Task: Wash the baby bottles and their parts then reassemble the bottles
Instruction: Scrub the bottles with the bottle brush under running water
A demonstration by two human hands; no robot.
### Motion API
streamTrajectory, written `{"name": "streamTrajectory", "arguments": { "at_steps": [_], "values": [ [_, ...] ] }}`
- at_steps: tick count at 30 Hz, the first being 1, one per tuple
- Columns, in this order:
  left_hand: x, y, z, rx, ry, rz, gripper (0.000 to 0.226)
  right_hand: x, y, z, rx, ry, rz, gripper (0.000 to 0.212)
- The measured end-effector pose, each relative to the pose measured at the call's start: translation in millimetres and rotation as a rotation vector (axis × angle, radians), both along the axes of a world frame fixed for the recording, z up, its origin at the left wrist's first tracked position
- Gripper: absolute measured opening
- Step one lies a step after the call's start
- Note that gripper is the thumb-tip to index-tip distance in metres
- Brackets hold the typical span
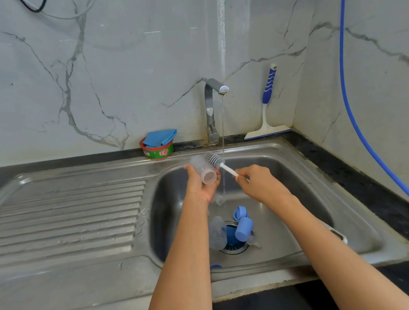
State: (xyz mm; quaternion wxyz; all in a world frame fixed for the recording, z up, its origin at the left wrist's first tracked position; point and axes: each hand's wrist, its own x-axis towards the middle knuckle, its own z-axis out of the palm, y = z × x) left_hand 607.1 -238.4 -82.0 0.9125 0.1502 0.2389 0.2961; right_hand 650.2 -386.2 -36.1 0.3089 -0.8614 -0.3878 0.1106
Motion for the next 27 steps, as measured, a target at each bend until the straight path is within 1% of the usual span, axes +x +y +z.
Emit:
{"name": "streamTrajectory", "arguments": {
  "at_steps": [5, 8, 11, 15, 18, 21, 23, 25, 27],
  "values": [
    [0.5, 11.3, -3.9, 0.053, 0.045, 0.144, 0.058, -3.7, -3.6, 8.3, -0.074, 0.000, 0.059, 0.027],
    [1.7, 15.1, -6.1, 0.066, 0.108, 0.231, 0.073, -6.0, -2.7, 9.1, -0.082, -0.019, 0.055, 0.027],
    [3.4, 14.6, -6.8, 0.116, 0.154, 0.287, 0.070, -8.5, 0.0, 6.6, -0.108, -0.056, 0.046, 0.028],
    [2.8, 11.9, -5.0, 0.117, 0.120, 0.361, 0.066, -9.1, 2.4, 3.2, -0.116, -0.030, 0.050, 0.027],
    [2.8, 8.3, -4.3, 0.188, 0.131, 0.368, 0.064, -10.0, 5.2, 0.7, -0.099, -0.012, 0.003, 0.026],
    [4.1, 4.6, -2.0, 0.300, 0.117, 0.314, 0.057, -6.5, 6.4, -2.9, -0.068, 0.004, -0.055, 0.026],
    [5.7, 0.5, -0.7, 0.363, 0.117, 0.293, 0.062, -3.6, 5.4, -3.2, -0.049, 0.019, -0.072, 0.027],
    [5.7, 0.7, 0.6, 0.375, 0.115, 0.308, 0.066, -3.0, 4.6, -2.6, -0.040, 0.030, -0.058, 0.026],
    [4.1, 7.0, -0.2, 0.310, 0.076, 0.363, 0.067, -7.3, 6.3, -1.9, -0.062, 0.031, -0.027, 0.024]
  ]
}}
